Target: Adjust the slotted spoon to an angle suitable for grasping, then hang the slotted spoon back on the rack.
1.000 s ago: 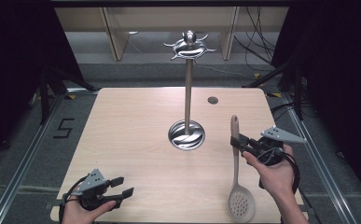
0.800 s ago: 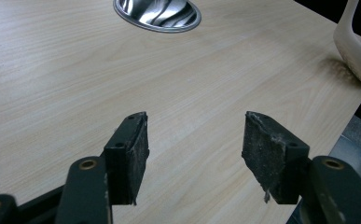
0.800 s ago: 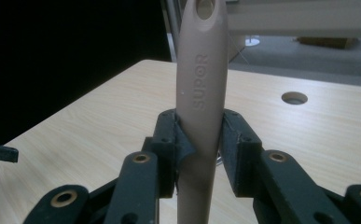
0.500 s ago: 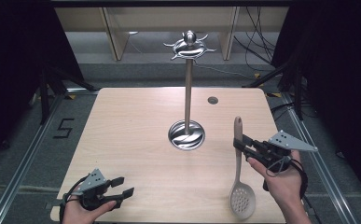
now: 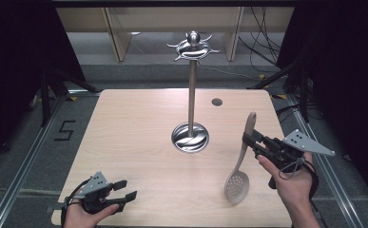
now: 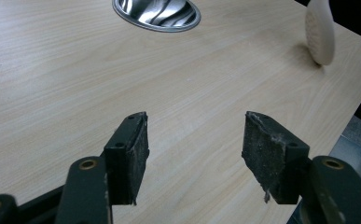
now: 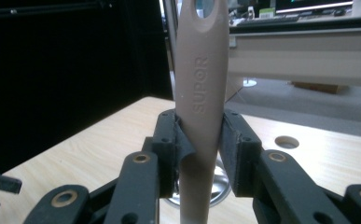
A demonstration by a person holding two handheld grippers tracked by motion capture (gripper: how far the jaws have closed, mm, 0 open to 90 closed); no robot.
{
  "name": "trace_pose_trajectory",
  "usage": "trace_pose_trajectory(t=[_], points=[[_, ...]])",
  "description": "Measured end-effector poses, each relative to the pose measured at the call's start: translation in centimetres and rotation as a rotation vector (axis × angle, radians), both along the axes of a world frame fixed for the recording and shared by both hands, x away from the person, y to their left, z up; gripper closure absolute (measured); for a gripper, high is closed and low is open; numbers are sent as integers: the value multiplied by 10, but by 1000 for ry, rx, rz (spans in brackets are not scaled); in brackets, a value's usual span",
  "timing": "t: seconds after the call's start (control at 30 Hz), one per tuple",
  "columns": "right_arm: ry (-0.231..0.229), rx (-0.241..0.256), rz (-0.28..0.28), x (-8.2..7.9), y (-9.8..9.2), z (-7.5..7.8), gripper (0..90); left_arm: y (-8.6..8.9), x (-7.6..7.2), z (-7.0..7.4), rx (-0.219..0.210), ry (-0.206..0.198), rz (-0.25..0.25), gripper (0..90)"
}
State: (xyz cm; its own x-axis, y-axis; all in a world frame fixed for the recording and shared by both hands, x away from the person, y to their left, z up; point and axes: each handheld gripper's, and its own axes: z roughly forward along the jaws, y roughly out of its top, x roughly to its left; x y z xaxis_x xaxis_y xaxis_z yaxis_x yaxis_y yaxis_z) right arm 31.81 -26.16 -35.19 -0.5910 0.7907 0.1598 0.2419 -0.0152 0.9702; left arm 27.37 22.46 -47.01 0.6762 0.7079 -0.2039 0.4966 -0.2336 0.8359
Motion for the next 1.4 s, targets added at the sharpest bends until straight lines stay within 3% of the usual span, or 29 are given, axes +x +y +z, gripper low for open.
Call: trace_pose_trajectory(t=[0.07, 0.1, 0.37, 0.5, 0.63, 0.67, 0.8, 1.07, 1.13, 1.2, 1.4], points=[[1, -1, 0, 1, 0, 3, 696, 0, 0, 0, -1, -1, 0, 400], [-29, -12, -6, 4, 0, 4, 697, 0, 0, 0, -5, 5, 5, 400], [-37, 23, -13, 7, 6, 14, 697, 2, 1, 0, -6, 2, -1, 401], [-47, 5, -21, 8, 6, 18, 697, 1, 2, 0, -15, 0, -7, 401], [-70, 18, -10, 10, 8, 22, 697, 0, 3, 0, -27, 7, -4, 401], [-69, -2, -8, 10, 7, 23, 697, 0, 3, 0, -19, 8, -6, 400], [-82, -6, -9, 12, 7, 24, 697, -2, 4, 1, -16, 2, -16, 401], [-88, -4, -16, 11, 7, 29, 697, -2, 2, 1, -31, 2, -15, 401], [-91, 19, -16, 10, 8, 31, 697, 0, 2, 1, -25, -5, -25, 401], [-98, 15, -22, 11, 7, 31, 697, 1, 0, 3, -19, 0, -4, 401], [-90, 10, -8, 10, 6, 30, 697, 1, 3, 2, -23, -5, -15, 402]])
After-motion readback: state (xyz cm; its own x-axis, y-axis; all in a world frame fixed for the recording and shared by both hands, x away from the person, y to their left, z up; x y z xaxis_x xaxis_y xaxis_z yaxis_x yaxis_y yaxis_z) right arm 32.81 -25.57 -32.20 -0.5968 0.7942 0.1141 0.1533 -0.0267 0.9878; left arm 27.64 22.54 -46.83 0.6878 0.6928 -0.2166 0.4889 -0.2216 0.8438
